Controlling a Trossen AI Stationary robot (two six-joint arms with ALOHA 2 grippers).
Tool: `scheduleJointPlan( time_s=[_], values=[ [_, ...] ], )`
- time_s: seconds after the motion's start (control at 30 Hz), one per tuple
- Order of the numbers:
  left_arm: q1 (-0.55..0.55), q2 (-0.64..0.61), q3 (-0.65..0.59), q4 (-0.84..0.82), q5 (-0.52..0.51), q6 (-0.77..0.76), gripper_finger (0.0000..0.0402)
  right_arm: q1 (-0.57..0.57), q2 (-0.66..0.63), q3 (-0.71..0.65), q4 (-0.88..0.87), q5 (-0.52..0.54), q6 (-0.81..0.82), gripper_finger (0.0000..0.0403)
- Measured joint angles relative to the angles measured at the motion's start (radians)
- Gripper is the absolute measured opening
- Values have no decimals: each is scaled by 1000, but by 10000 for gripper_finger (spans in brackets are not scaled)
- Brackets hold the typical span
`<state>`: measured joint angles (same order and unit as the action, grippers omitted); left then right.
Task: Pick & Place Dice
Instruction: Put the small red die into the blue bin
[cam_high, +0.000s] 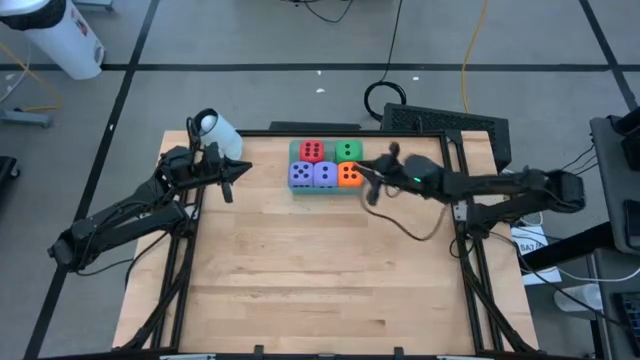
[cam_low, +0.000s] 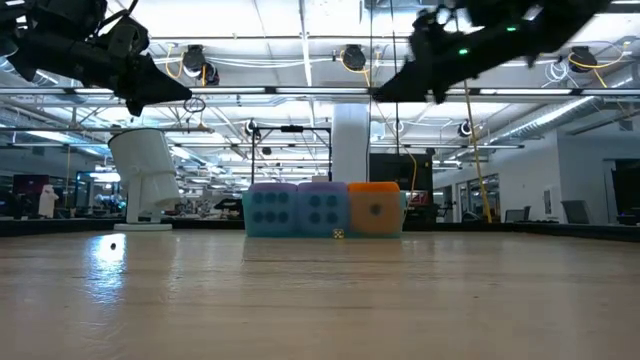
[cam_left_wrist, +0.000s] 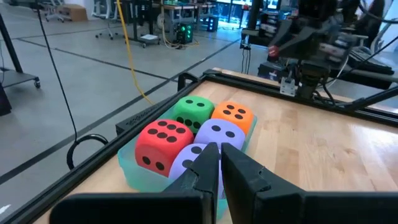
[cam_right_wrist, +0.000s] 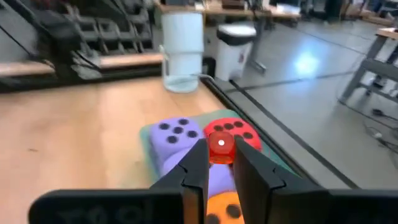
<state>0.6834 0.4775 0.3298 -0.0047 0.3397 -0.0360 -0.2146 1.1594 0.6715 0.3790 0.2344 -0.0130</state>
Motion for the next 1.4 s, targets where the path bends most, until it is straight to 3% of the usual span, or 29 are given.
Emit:
scheduleJointPlan(
  time_s=[0.17,0.37,0.63,0.73,0.97,1.1,1.27,1.4],
  values=[
    [0,0,0,-2,2,-2,26,-66,210,210,-99,-5,-58,48],
    [-1,0,0,-18,19,-4,26,-150,456,410,-163,-129,-110,48],
    [-1,0,0,-23,27,-14,26,-237,677,568,-315,-158,-186,52],
    [-3,0,0,-23,27,-17,26,-242,713,594,-356,-161,-190,81],
    [-13,0,0,-22,27,-15,26,-242,705,598,-328,-158,-184,199],
    [-13,0,0,-22,27,-15,26,-239,696,597,-326,-166,-190,244],
    [-12,0,0,-22,27,-16,26,-215,697,597,-340,-172,-319,245],
    [-12,0,0,-22,27,-16,26,-198,697,597,-327,-104,-340,200]
  ],
)
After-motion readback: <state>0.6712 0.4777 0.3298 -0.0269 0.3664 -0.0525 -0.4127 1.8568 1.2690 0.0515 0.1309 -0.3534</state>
